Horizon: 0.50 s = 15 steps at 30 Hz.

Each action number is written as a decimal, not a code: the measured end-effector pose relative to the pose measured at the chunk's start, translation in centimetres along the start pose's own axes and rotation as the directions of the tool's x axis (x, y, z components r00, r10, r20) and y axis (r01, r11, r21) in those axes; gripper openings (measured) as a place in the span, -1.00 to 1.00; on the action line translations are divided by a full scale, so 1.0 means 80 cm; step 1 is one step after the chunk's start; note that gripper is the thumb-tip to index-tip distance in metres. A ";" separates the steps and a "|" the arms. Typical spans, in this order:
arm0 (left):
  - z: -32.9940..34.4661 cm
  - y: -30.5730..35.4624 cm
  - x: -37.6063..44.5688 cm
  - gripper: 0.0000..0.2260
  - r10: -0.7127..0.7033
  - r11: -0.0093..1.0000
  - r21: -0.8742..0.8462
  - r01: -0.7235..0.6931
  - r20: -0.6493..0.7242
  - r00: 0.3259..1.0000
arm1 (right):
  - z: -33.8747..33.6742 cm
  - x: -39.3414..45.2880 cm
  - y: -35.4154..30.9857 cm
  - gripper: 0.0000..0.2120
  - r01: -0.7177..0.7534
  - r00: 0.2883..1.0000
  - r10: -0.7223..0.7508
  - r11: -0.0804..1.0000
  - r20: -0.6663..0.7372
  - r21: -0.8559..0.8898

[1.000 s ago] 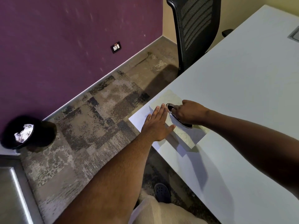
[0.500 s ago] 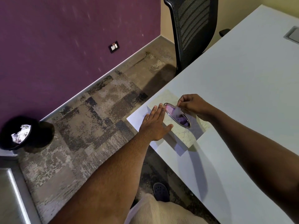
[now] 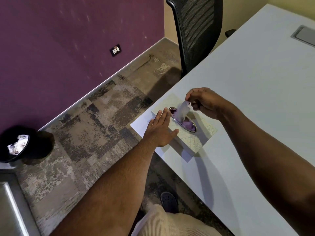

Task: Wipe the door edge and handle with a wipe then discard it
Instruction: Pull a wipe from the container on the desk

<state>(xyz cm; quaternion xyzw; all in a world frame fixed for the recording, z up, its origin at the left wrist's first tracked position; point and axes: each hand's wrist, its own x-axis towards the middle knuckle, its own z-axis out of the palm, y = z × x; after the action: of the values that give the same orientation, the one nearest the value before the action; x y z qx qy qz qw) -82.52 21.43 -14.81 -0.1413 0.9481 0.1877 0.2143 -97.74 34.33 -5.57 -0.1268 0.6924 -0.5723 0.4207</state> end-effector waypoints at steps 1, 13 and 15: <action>0.000 0.000 0.000 -0.26 -0.002 1.000 -0.001 0.002 0.001 1.000 | -0.002 -0.001 -0.006 -0.71 0.000 1.000 0.000 0.998 -0.009 0.060; 0.000 -0.001 0.000 -0.27 0.009 1.000 0.001 -0.009 -0.011 1.000 | -0.007 -0.033 -0.052 -0.82 0.235 0.972 -0.233 0.958 -0.031 0.164; -0.006 0.000 0.000 -0.26 0.014 1.000 -0.010 -0.014 -0.002 1.000 | -0.004 -0.040 -0.053 -0.76 0.255 0.966 -0.258 0.955 0.002 0.154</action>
<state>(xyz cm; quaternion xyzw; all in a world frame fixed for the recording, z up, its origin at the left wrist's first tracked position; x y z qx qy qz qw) -82.69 21.19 -14.39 -0.1360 0.9483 0.1939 0.2114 -97.32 35.33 -0.38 -0.1895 0.6197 -0.6717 0.3589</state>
